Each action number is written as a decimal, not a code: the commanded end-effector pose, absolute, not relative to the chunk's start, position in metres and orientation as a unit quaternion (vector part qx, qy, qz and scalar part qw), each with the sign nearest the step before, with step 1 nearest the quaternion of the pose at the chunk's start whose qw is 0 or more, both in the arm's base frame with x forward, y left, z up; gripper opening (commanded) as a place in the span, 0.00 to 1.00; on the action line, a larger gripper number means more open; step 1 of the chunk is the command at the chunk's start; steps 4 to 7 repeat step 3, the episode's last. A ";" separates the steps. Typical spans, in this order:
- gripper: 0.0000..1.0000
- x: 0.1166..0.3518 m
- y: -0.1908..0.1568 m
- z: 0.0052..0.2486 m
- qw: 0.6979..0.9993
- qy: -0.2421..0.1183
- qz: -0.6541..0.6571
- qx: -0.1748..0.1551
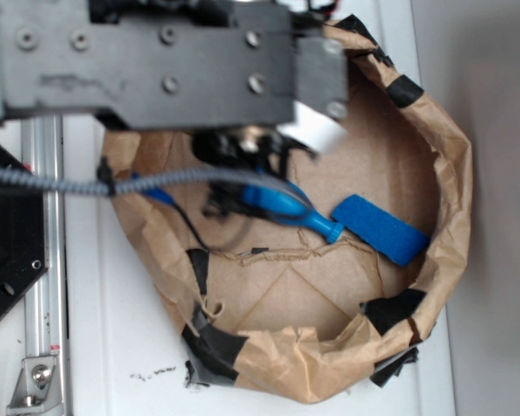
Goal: Grab the shell.
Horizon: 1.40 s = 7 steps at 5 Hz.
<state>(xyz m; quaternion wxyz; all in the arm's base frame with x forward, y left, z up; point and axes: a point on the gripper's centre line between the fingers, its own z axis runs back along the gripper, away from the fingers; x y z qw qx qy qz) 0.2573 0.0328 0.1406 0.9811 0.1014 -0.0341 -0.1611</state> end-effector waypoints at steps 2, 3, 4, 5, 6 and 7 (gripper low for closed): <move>0.00 0.270 0.004 0.169 0.985 -0.102 0.135 -0.015; 0.00 0.253 0.003 0.179 0.986 -0.107 0.131 -0.015; 0.00 0.253 0.003 0.179 0.986 -0.107 0.131 -0.015; 0.00 0.253 0.003 0.179 0.986 -0.107 0.131 -0.015; 0.00 0.253 0.003 0.179 0.986 -0.107 0.131 -0.015; 0.00 0.253 0.003 0.179 0.986 -0.107 0.131 -0.015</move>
